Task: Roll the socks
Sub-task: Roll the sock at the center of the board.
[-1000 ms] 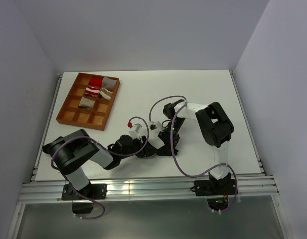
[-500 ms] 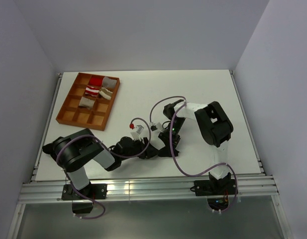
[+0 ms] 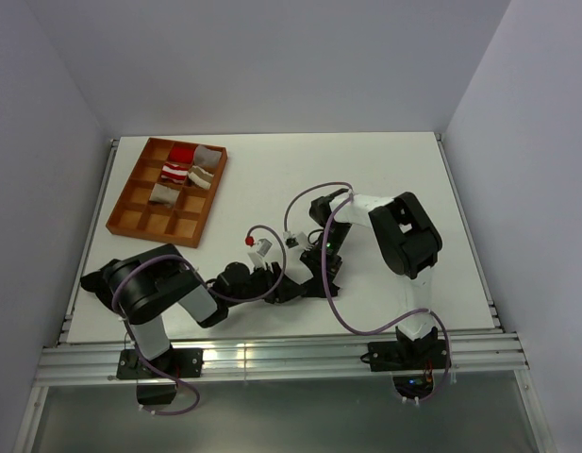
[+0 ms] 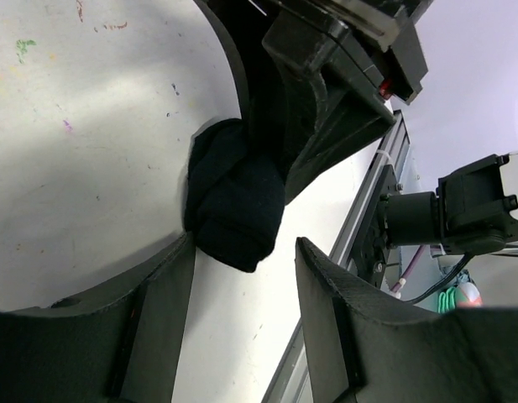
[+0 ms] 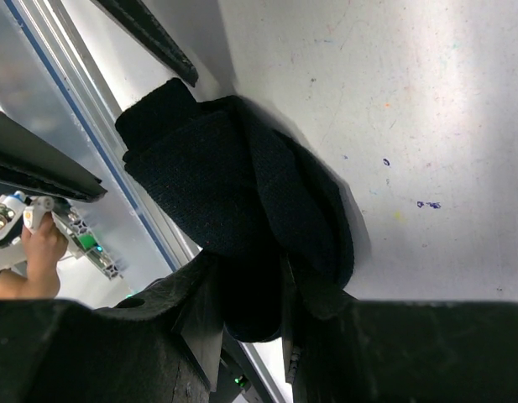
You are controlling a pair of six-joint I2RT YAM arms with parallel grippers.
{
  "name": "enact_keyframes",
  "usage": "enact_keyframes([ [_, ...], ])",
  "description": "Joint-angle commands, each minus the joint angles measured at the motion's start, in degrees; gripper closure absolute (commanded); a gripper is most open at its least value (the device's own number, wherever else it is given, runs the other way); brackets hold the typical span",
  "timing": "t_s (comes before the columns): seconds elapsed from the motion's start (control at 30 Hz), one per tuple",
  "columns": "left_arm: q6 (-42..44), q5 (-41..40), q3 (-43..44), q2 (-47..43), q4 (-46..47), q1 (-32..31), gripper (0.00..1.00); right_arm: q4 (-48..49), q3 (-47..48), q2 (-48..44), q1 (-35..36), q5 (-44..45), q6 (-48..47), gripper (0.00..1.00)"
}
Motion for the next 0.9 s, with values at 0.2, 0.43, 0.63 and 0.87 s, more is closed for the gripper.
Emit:
enact_keyframes([
  [0.2, -0.72, 1.39, 3.96, 3.69, 1.90, -0.58, 0.44, 5.37, 0.04, 3.09, -0.21, 7.01, -0.57, 0.84],
  [0.43, -1.25, 0.07, 7.65, 4.83, -6.53, -0.58, 0.48, 5.28, 0.04, 2.56, -0.20, 6.66, -0.48, 0.84],
  [0.63, -1.25, -1.59, 11.35, 4.48, -20.33, -0.58, 0.70, 5.36, 0.04, 2.39, -0.21, 6.22, -0.31, 0.84],
  [0.87, -0.90, -3.53, 14.25, 4.13, -30.97, -0.58, 0.94, 6.86, -0.57, 0.46, -0.12, 6.40, 0.57, 0.71],
])
